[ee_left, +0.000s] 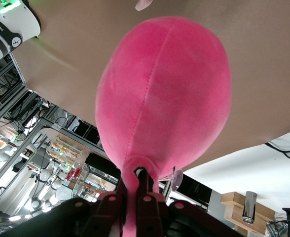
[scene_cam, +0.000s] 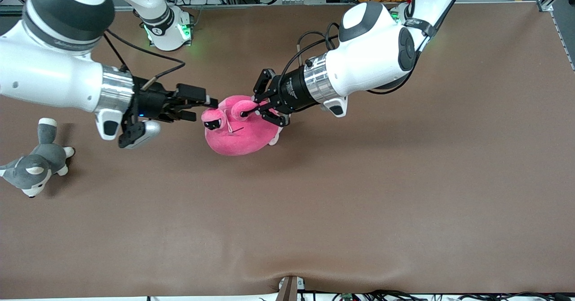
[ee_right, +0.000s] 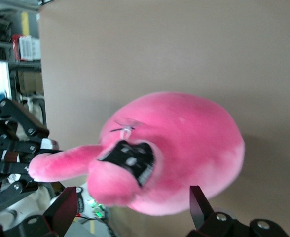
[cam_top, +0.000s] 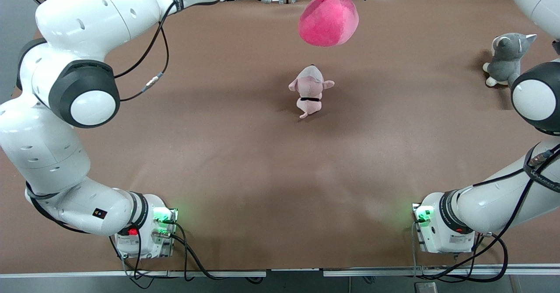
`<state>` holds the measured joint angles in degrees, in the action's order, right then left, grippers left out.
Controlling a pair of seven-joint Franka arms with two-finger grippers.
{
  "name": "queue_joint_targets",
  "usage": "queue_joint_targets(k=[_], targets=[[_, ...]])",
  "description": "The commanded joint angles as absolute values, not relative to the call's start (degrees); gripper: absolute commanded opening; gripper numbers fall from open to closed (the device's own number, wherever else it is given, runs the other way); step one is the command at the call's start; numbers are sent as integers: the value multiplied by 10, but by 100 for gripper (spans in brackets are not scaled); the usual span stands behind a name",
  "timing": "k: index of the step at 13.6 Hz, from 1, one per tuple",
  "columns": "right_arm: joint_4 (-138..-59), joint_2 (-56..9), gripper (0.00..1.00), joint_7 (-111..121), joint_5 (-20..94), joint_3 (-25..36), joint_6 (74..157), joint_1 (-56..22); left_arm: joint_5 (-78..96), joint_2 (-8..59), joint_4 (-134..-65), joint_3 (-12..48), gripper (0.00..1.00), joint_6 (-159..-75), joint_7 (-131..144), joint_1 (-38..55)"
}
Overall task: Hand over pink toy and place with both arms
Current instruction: 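Grasp the pink toy's head with the right gripper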
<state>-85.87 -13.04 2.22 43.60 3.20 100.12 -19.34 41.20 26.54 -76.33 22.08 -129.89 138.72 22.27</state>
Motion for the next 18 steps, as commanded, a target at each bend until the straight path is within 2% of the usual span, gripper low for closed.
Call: queue_joint_targets(k=[1, 5, 9, 16, 17, 18], targets=[[-850, -141, 100, 149, 439, 36, 1006, -196, 404, 268, -752, 214, 0, -1306, 1405, 229], [-850, -142, 100, 289, 426, 36, 1009, -199, 403, 266, -753, 214, 0, -1309, 1405, 229], [-850, -142, 100, 401, 357, 36, 1068, -224, 403, 262, -753, 214, 0, -1309, 1405, 229], [-845, -142, 100, 424, 352, 36, 1087, -235, 399, 259, -754, 214, 0, -1309, 1404, 229], [-845, -142, 96, 421, 353, 36, 1086, -235, 399, 255, -755, 215, 0, -1309, 1405, 229], [-841, -142, 50, 416, 352, 36, 1086, -235, 398, 253, -755, 214, 0, -1308, 1405, 229]])
